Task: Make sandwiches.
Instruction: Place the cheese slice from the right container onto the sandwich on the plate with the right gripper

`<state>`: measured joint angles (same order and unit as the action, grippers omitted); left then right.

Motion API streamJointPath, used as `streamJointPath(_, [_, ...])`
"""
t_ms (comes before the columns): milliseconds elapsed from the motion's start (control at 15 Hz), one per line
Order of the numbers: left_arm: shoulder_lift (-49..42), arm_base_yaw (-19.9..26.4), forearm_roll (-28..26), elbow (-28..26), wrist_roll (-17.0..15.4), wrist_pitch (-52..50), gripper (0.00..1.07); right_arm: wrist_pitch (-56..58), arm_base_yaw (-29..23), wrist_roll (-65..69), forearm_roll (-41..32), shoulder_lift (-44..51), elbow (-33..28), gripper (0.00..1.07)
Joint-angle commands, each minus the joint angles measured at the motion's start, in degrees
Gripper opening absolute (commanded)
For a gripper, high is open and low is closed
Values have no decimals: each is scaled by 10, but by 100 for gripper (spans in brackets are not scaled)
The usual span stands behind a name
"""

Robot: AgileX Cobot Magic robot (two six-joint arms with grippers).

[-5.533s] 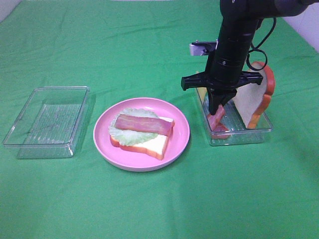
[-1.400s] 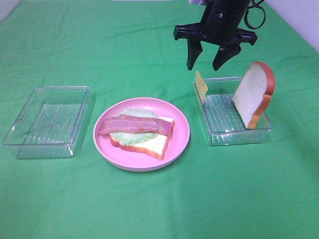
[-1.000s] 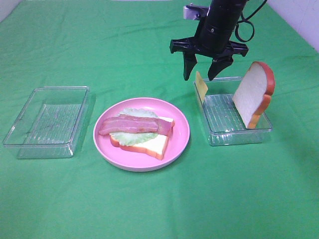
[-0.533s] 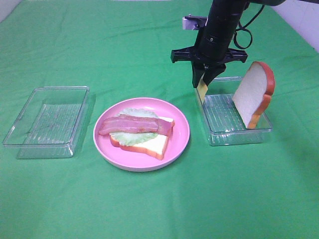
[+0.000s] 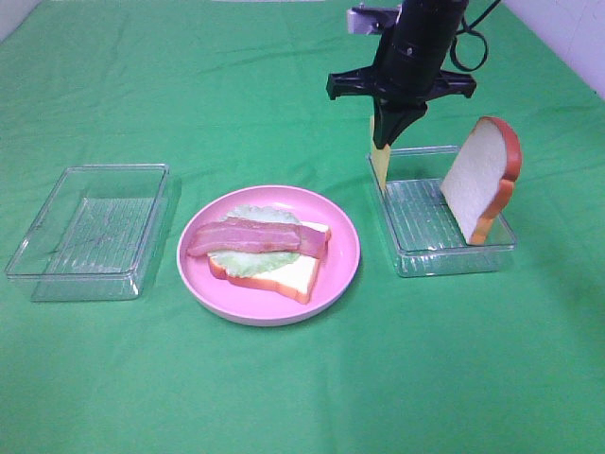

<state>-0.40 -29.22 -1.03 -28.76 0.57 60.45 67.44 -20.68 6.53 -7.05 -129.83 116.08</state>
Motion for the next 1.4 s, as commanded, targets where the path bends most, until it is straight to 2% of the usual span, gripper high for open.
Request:
streamJointPath(67, [-10,-2,-5,2,-1,-6,67,10,1,-25,-23,35,4,0])
streamJointPath(467, [-10,-2,-5,2,-1,-6,67,64,-1,-111,-162,52,0,0])
streamJointPath(667, [-10,-2,-5,2,-1,-6,67,64,-8,-140,-239,52,-24,0])
streamJointPath(800, [-10,-2,-5,2,-1,-6,67,63,-37,-189,-291,51,-72,0])
streamJointPath(1133, [-10,-2,-5,2,-1,-6,67,27,-102,-229,-331,40,-92,0])
streamJointPath(1400, [-10,-2,-5,2,-1,-6,67,-17,-114,-225,-324,13,-92,0])
